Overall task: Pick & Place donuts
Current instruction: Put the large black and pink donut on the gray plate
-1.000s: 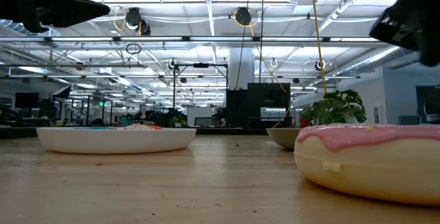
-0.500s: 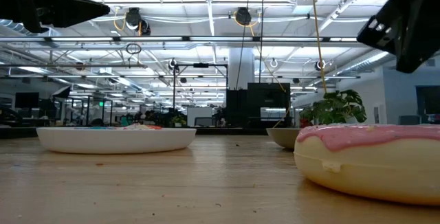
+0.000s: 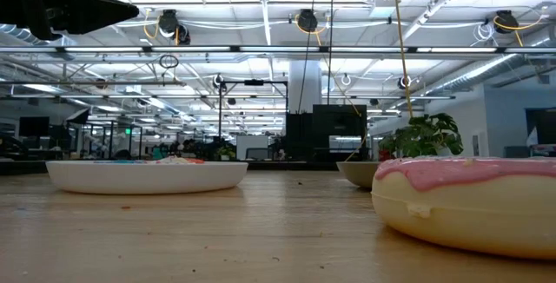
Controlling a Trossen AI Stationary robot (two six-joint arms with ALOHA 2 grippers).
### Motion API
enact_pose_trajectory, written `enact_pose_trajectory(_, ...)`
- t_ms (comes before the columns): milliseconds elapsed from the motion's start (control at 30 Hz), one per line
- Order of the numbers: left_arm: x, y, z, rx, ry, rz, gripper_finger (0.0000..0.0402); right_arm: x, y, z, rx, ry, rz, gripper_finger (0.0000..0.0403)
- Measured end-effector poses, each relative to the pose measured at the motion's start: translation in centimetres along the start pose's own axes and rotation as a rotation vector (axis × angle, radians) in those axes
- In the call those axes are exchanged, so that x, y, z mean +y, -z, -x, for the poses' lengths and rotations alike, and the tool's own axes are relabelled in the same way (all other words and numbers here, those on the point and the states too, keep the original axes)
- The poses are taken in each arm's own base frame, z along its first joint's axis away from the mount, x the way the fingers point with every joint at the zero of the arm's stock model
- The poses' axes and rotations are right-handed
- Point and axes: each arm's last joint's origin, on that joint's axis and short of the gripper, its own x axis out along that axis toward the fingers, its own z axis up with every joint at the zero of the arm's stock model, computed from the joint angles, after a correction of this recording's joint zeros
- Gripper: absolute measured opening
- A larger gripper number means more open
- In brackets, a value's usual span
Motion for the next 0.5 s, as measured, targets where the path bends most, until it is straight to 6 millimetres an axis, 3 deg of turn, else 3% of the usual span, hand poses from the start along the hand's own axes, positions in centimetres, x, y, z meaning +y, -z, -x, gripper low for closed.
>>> enact_pose_trajectory(267, 0.0, 0.0, 0.0, 0.000, 0.000, -0.002, 0.0031, 0.5, -0.9, -1.9, 0.012, -0.008, 0.003, 0.0009)
enact_pose_trajectory(500, 0.0, 0.0, 0.0, 0.000, 0.000, -0.032, 0.0031, 0.0, 0.0, -2.9, 0.057, 0.039, 0.000, 0.0075)
